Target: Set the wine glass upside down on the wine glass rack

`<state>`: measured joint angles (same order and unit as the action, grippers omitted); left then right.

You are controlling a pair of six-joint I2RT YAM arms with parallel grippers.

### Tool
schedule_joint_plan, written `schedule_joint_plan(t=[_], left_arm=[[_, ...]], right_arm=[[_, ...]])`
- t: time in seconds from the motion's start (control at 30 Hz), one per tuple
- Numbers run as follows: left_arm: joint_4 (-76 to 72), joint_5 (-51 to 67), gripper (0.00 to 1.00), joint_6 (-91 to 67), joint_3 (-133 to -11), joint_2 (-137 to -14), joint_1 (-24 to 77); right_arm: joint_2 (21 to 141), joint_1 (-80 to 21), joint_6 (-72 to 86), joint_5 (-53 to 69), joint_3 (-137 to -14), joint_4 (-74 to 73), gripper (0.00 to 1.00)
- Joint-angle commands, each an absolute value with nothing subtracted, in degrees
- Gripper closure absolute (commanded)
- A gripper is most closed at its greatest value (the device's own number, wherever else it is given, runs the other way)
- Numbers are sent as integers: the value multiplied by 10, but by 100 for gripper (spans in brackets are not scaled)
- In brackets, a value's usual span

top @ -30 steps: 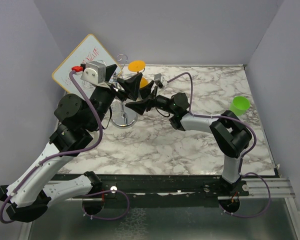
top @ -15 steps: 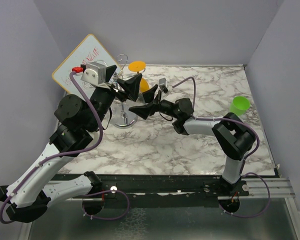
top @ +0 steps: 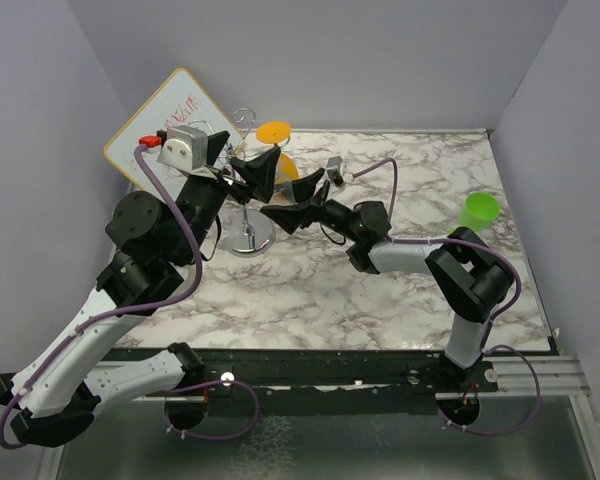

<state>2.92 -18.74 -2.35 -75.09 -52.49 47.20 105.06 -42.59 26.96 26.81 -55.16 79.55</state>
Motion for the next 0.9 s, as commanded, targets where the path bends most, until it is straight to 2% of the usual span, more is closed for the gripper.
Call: schedule_joint_plan(t=[0.0,0.23,0.27,0.4,0.6,0.67,0.77,0.87], left_arm=[[40,-203,1,-21,-744,-514,470],[40,-206,1,-20,-739,-510,469],[40,-206,1,-20,-739,-510,469],[34,-201,1,-16,-735,-507,470],[32,-202,1,-11,-739,-505,469],[34,-201,1,-12,-739,-506,470],[34,-198,1,-13,-739,-507,470],[36,-196,1,-12,-740,-507,469]], right_arm=[[1027,-429,257,197,-550,813,100],[1038,-429,251,223,-561,789,98],[1038,-429,248,233,-561,787,93],[1041,-429,237,253,-560,761,63],[1037,-429,231,245,-554,753,31],[1035,-429,229,238,-551,759,16],[1028,-429,222,232,-546,761,7],[1020,-429,212,229,-542,751,4]])
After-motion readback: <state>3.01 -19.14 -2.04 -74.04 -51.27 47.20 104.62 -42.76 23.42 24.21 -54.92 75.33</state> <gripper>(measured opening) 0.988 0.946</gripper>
